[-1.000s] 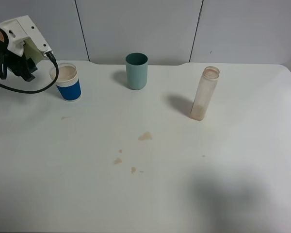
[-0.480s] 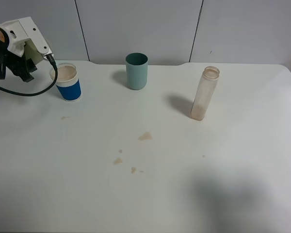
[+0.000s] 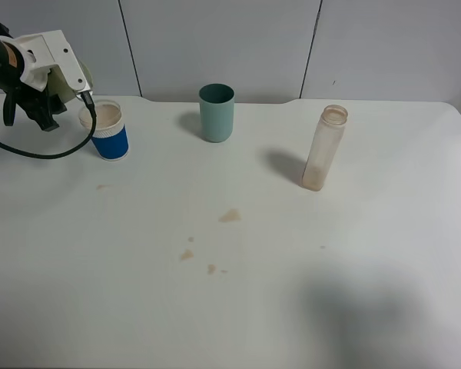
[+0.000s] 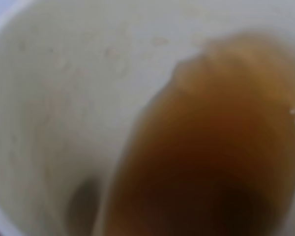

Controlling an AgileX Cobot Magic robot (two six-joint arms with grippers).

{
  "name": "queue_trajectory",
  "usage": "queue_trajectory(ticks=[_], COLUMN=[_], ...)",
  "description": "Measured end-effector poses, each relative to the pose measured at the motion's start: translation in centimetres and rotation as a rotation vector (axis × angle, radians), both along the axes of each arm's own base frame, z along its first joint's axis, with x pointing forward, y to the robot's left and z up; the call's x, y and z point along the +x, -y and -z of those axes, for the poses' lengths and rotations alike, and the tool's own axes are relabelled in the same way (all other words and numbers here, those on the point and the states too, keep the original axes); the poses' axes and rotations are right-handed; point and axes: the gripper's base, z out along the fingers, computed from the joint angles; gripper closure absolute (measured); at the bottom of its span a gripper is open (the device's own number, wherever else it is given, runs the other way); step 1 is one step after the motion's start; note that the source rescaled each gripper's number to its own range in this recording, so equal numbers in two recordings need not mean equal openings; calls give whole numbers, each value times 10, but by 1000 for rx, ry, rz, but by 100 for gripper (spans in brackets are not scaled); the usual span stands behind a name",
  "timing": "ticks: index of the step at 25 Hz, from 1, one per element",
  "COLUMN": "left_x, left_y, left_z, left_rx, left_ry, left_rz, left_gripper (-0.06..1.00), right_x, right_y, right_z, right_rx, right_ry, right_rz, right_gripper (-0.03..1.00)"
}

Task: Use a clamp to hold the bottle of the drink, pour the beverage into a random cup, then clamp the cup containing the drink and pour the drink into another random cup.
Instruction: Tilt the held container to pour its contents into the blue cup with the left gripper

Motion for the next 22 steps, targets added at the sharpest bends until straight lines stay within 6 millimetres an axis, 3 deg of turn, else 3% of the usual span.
queue_trajectory(ticks=[22], left_x=[0], left_y=[0], left_z=[0], left_rx=[53], left_ry=[2], left_rz=[42], left_gripper=[93], right_x=[0], right_y=[0], right_z=[0], right_rx=[0], right_ry=[0], right_rz=[0], right_gripper=[-3])
